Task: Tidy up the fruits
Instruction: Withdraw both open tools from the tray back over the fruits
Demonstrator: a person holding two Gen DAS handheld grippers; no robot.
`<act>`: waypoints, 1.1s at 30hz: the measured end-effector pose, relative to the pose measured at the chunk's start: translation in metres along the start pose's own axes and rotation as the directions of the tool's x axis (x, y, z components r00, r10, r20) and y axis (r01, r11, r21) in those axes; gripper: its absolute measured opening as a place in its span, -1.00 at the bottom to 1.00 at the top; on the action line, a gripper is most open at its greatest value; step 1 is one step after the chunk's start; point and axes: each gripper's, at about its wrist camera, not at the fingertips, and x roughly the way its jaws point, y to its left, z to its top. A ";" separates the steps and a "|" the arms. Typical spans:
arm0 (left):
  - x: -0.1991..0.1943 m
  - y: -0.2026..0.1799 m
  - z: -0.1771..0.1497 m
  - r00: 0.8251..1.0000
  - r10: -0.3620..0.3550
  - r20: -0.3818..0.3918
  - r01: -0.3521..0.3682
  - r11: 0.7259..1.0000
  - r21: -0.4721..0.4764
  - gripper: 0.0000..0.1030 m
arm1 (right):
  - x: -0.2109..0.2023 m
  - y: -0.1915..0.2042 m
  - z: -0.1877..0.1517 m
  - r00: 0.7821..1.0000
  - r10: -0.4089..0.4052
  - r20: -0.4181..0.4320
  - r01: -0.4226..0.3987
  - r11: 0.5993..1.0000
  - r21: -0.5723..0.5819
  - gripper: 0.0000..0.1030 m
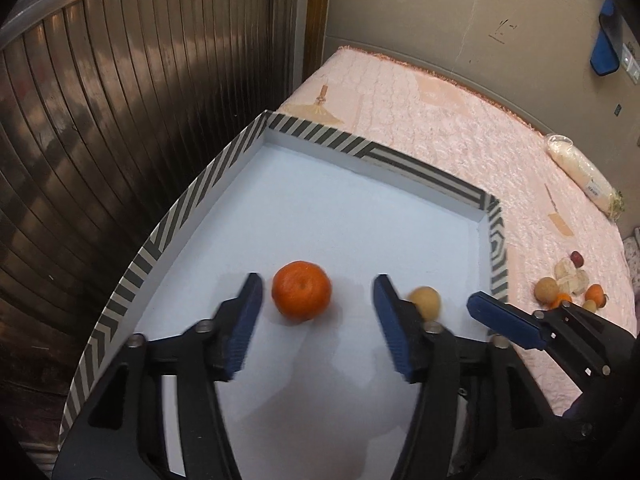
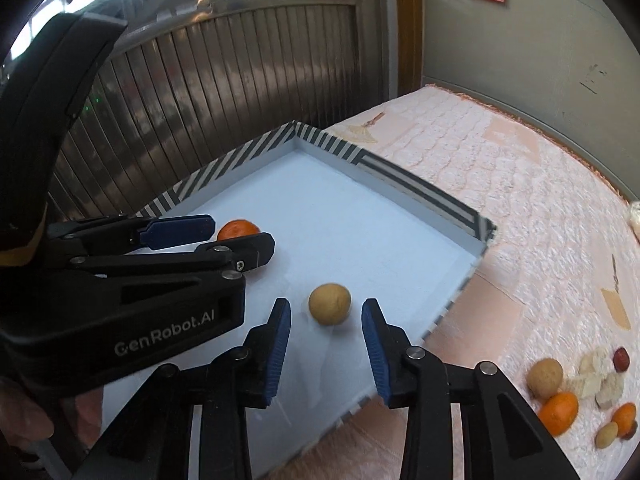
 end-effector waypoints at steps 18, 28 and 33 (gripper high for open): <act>-0.051 -0.090 -0.026 0.991 -0.103 0.084 0.089 0.984 0.155 0.21 | -0.102 -0.063 -0.060 0.975 -0.187 0.117 0.159 0.964 0.214 -0.30; -0.047 -0.145 -0.048 0.985 -0.169 0.041 0.154 0.959 0.239 0.21 | -0.142 -0.108 -0.110 0.950 -0.304 0.075 0.265 0.909 0.323 -0.29; -0.040 -0.170 -0.059 0.980 -0.197 0.006 0.188 0.942 0.277 0.21 | -0.157 -0.133 -0.135 0.937 -0.346 0.050 0.304 0.877 0.372 -0.28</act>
